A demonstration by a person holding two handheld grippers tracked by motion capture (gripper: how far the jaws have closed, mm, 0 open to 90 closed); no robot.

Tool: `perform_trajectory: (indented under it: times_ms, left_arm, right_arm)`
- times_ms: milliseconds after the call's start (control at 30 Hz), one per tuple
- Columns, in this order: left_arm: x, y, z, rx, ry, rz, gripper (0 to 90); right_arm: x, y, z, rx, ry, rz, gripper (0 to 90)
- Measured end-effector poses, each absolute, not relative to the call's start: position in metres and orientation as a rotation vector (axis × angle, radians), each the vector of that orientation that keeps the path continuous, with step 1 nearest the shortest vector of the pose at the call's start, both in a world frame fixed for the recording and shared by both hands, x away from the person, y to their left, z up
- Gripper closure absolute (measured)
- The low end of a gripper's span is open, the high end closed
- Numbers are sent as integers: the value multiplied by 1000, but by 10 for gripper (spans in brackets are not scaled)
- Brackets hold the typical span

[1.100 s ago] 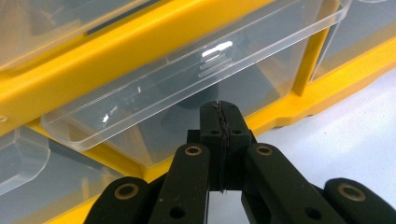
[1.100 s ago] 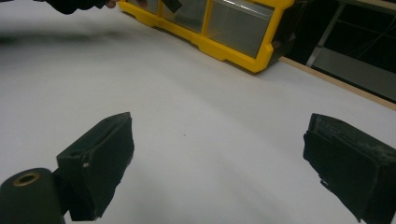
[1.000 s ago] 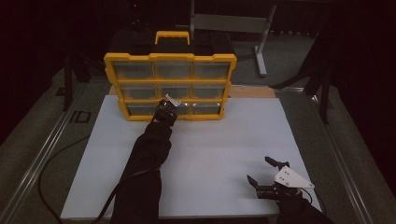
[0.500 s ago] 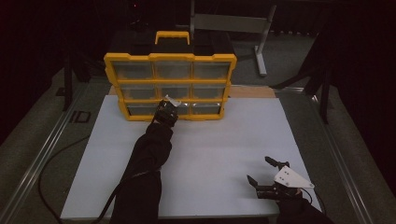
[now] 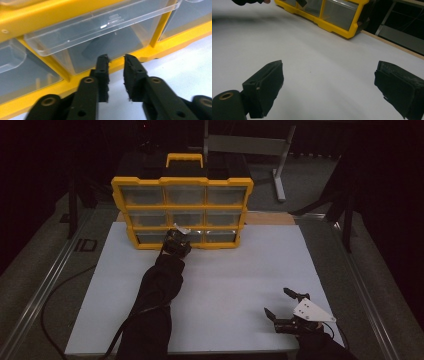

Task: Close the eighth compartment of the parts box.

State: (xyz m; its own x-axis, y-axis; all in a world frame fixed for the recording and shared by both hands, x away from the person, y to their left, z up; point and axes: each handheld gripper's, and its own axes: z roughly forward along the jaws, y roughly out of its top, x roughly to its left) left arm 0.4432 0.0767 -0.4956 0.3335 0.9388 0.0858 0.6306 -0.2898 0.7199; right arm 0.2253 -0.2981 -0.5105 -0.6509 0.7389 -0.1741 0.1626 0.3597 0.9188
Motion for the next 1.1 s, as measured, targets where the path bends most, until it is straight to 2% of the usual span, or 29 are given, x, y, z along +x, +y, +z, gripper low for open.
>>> perform_trajectory:
  times_ms: [200, 367, 533, 833, 1100]
  left_arm:
    - [442, 78, -493, 2017, 1394, 695, 623]
    - [442, 78, -493, 2037, 1402, 686, 499]
    - [441, 77, -493, 2057, 1393, 683, 264]
    - [440, 77, -490, 2066, 1376, 622, 21]
    - [440, 76, -487, 2091, 1344, 594, 0]
  right_arm:
    - [225, -298, -511, 776, 2046, 1284, 84]
    - [225, -298, -511, 774, 2047, 1283, 84]
    - [225, -298, -511, 766, 2048, 1280, 84]
    - [225, -298, -511, 770, 2050, 1279, 84]
    - [225, -298, -511, 778, 2052, 1278, 84]
